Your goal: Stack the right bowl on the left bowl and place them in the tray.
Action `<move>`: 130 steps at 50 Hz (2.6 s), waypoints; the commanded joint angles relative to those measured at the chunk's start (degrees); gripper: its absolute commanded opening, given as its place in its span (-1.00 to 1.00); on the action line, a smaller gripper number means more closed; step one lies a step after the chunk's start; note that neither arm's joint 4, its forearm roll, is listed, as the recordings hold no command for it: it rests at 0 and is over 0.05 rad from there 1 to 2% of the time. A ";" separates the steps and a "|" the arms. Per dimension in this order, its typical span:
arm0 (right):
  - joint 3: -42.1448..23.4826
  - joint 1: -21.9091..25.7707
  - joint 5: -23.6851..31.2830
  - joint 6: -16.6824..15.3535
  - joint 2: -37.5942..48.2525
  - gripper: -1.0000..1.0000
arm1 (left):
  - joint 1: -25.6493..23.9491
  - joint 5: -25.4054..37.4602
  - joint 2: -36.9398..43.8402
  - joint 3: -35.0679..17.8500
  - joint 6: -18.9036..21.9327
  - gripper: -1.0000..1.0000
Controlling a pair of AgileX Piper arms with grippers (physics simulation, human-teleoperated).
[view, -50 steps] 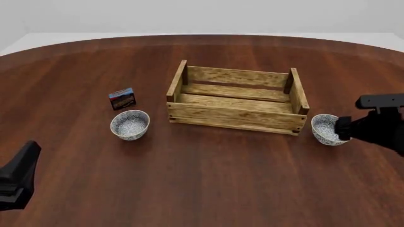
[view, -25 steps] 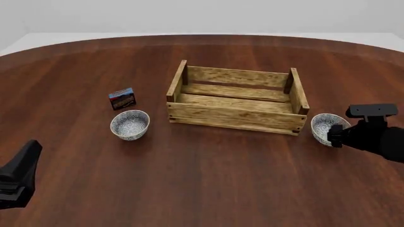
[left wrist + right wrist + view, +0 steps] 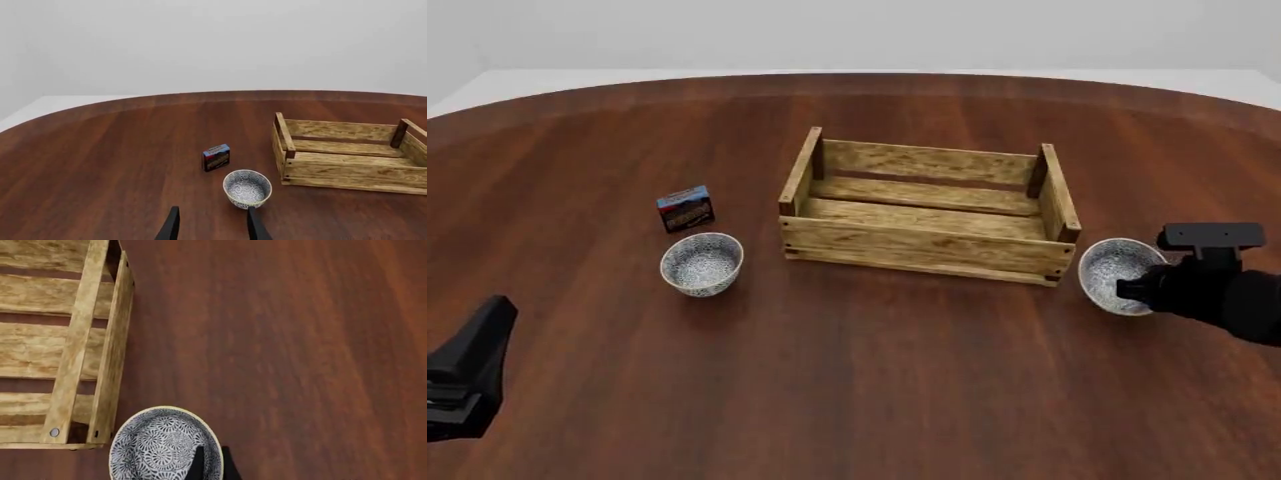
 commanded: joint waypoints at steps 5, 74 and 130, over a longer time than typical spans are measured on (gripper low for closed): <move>1.97 -0.17 1.64 0.10 -3.38 -1.00 | -0.02 0.52 -0.63 -0.02 -0.18 1.00; -6.05 7.86 31.70 7.16 -46.96 -1.00 | -0.64 2.78 -2.29 -1.38 -0.39 1.00; -7.31 27.14 25.32 20.82 -47.36 -1.00 | -0.63 3.77 -2.39 -2.70 -0.54 1.00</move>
